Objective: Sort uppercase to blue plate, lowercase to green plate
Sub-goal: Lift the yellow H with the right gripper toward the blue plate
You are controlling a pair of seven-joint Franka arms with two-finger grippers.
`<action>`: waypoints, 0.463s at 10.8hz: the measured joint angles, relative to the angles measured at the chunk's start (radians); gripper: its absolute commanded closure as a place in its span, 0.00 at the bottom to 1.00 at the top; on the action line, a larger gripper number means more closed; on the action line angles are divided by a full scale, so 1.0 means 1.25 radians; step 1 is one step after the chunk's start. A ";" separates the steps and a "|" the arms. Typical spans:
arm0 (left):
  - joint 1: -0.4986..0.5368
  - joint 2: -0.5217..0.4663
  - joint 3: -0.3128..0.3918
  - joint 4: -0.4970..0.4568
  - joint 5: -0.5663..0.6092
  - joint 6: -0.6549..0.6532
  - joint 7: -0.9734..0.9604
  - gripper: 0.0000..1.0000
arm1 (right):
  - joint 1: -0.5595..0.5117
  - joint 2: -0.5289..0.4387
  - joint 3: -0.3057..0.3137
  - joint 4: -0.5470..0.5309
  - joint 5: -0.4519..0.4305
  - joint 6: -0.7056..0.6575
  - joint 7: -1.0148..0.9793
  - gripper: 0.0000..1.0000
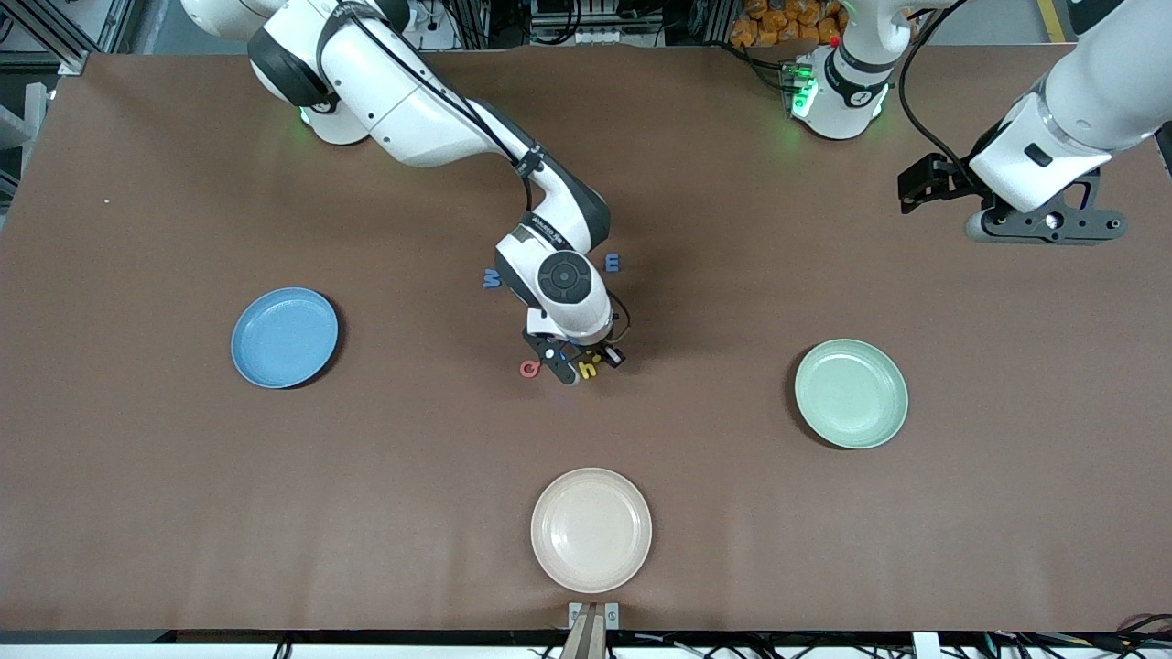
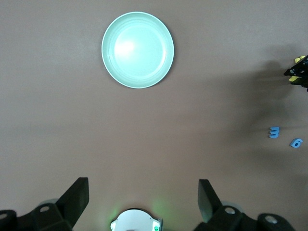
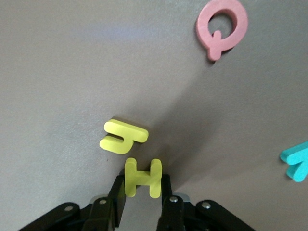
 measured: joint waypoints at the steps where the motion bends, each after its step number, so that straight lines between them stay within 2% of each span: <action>1: 0.000 0.000 0.000 0.000 0.000 0.000 0.000 0.00 | 0.000 0.000 -0.001 0.003 0.000 -0.012 -0.001 0.73; 5: 0.000 0.000 0.000 -0.001 0.000 0.000 0.000 0.00 | 0.000 -0.013 0.000 0.025 0.001 -0.079 -0.005 0.73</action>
